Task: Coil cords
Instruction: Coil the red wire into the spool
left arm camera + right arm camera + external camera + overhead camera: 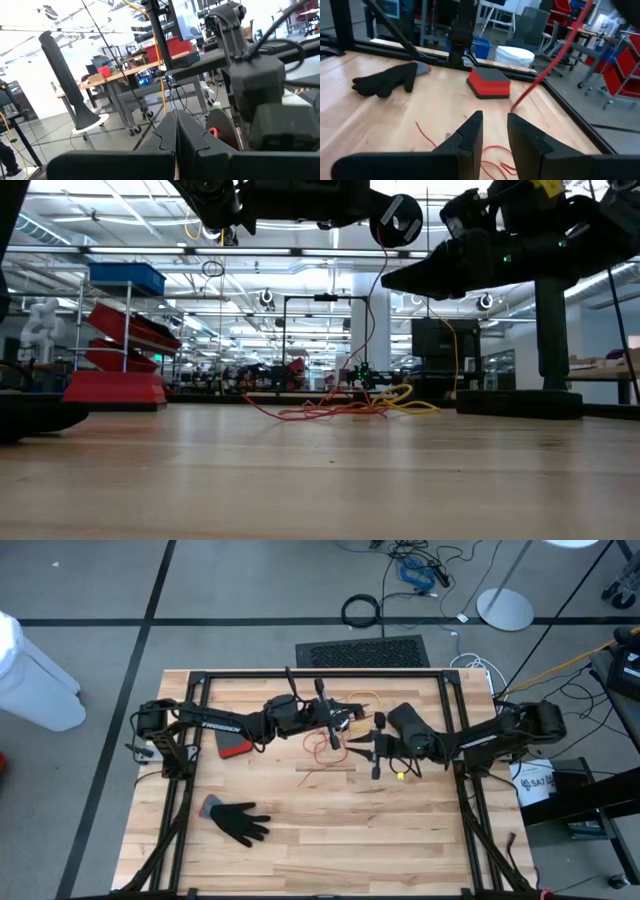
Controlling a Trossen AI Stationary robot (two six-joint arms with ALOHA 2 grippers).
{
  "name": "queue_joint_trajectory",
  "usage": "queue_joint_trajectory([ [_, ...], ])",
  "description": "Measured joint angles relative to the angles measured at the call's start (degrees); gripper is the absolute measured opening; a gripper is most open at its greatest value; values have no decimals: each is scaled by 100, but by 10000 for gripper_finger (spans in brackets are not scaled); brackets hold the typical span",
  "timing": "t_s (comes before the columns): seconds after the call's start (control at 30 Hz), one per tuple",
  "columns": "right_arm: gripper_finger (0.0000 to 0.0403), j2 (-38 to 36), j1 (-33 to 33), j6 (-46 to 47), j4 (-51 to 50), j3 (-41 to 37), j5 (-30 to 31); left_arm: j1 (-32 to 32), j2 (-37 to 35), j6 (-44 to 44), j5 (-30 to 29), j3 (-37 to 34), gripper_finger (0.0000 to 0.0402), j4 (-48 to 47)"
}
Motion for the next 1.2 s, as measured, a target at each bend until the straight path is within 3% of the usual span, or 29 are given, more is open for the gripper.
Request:
queue_joint_trajectory([
  [0.17, 77, 329, -49, 91, 212, 0, 297, 3, 0, -11, -1, 2, 0, 110],
  [0.67, 75, 990, -168, -61, 1072, 4, 424, 3, 0, -344, 49, 3, 0, 241],
  [1.0, 5, 990, -246, -289, 1212, 23, 362, 14, 0, -540, 144, 2, 0, 344],
  [1.2, 1, 990, -388, -144, 1081, 24, 243, 14, 0, -595, 194, 4, 0, 361],
])
